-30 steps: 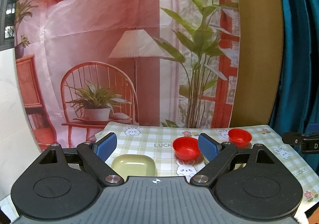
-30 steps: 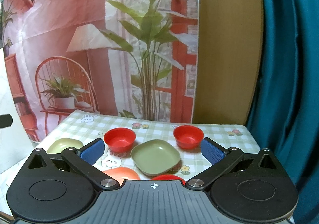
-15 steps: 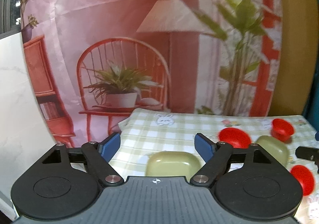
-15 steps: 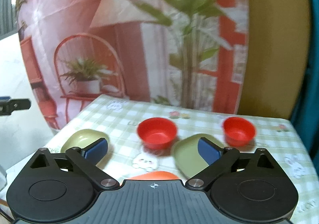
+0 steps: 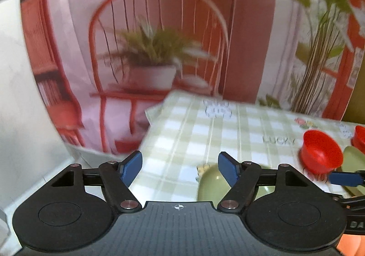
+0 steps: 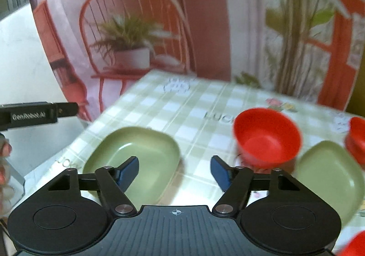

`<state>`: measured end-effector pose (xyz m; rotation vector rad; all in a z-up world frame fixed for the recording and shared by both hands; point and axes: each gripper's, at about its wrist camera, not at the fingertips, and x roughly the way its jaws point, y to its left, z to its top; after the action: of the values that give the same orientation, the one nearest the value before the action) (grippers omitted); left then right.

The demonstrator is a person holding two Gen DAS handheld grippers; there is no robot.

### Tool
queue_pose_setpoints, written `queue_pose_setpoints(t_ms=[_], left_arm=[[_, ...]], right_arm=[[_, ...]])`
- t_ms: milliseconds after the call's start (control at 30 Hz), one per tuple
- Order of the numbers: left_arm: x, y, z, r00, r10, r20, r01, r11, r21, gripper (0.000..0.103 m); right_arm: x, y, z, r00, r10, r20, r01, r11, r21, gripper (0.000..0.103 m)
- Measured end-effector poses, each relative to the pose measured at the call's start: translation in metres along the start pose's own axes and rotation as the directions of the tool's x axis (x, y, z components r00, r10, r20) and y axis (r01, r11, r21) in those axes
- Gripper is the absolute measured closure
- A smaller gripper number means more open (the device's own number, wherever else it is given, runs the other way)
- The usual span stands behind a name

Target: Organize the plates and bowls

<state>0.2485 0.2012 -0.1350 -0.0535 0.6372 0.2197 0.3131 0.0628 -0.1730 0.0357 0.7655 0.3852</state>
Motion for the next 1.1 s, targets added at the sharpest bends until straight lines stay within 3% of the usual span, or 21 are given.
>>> queue_pose_setpoints(t_ms=[167,267,433,500,567,767,1100], left_arm=[[0.037,-0.003,-0.022,0.997,-0.018,-0.073,0.019,1.0,0.012,0.035],[0.051,-0.002,-0.033,0.994,-0.029,-0.107,0.031,0.999,0.014,0.046],[0.061,-0.004,-0.048,0.983,-0.055,-0.173,0.058,0.998,0.012,0.081],[0.061,-0.003,-0.052,0.982,-0.081,-0.168,0.079,0.997,-0.023,0.087],[0.059,-0.002,-0.053,0.981,-0.092,-0.171,0.086,0.995,-0.044,0.094],[0.038,-0.016,-0.055,0.983,-0.074,-0.169,0.077,0.997,0.011,0.095],[-0.019,-0.069,-0.051,0.973,-0.181,-0.141,0.191,0.98,0.059,0.095]], right_arm=[[0.031,0.004,-0.007,0.999,0.006,-0.054,-0.008,1.0,-0.027,0.053],[0.041,0.003,-0.012,0.997,0.01,-0.08,-0.013,0.999,-0.042,0.062],[0.047,0.002,-0.021,0.993,0.029,-0.113,-0.036,0.998,-0.055,0.078],[0.045,0.003,-0.024,0.993,0.044,-0.113,-0.052,0.996,-0.066,0.089],[0.041,0.006,-0.026,0.992,0.06,-0.11,-0.069,0.995,-0.076,0.09],[0.017,0.002,-0.03,0.993,0.069,-0.1,-0.077,0.995,-0.07,0.09],[-0.049,-0.053,-0.044,0.996,0.059,-0.073,-0.063,0.997,-0.052,0.091]])
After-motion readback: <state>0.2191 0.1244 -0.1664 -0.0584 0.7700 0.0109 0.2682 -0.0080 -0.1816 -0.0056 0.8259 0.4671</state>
